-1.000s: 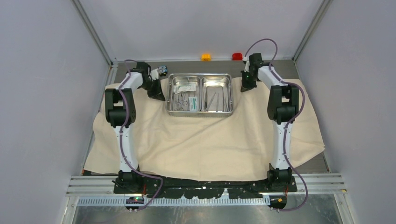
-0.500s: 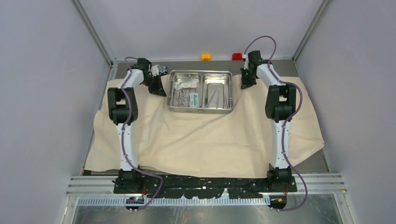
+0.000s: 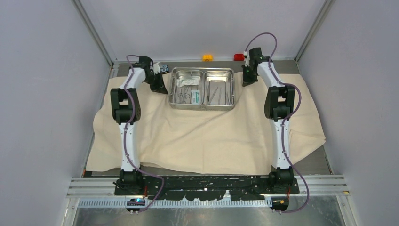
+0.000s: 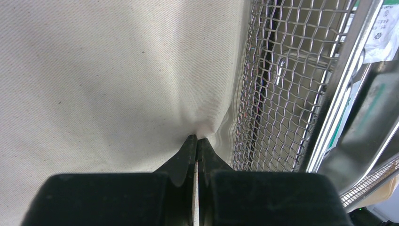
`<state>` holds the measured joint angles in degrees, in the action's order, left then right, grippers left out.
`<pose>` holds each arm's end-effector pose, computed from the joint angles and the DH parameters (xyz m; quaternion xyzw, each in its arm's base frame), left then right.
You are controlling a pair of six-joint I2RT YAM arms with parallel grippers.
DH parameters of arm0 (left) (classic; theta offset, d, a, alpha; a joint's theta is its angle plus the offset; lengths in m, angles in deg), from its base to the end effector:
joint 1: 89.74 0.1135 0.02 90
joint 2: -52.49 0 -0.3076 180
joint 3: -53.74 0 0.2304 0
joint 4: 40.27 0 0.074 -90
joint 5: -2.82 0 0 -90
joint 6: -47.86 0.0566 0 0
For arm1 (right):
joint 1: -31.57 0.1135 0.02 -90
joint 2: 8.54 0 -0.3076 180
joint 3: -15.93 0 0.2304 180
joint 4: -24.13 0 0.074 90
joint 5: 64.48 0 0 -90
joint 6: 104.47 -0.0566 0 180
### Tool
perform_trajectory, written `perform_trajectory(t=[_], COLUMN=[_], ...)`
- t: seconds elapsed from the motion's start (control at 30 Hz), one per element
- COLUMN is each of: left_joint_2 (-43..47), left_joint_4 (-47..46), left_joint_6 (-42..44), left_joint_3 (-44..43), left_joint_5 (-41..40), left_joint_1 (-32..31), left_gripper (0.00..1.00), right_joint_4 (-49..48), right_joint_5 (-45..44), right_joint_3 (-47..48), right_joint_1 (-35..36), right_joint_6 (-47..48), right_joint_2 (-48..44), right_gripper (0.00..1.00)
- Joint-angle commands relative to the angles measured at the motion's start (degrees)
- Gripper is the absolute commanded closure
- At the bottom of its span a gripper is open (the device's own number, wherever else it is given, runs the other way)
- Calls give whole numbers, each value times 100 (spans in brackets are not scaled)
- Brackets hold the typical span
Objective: Open and lay out the surgical kit
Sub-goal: Smooth out the surgical kit at the center of the board.
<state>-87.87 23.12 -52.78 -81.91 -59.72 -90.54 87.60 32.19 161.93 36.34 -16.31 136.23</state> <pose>0.5324 -0.0335 0.1756 -0.0369 0.9541 -0.2503 0.1604 0.5598 0.0533 0.1807 -0.0387 0.9685 0.0702 0.2358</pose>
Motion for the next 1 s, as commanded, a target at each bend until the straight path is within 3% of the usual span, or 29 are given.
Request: perform_trajectory(t=[0.0, 0.67, 0.97], left_joint_2=[-141, -292, -88], left_joint_4=[-331, -191, -341], left_joint_6=[17, 59, 79], left_joint_3=[-154, -487, -81], left_joint_5=[-373, -437, -400], left_joint_1=[38, 9, -8], left_gripper=[100, 100, 100], right_joint_4=[-322, -290, -15], right_joint_5=[-313, -297, -183], right_joint_3=[326, 418, 871], right_joint_1=[-79, -212, -213], right_joint_6=[150, 157, 304], right_joint_2=[190, 219, 373], right_gripper=[100, 100, 100])
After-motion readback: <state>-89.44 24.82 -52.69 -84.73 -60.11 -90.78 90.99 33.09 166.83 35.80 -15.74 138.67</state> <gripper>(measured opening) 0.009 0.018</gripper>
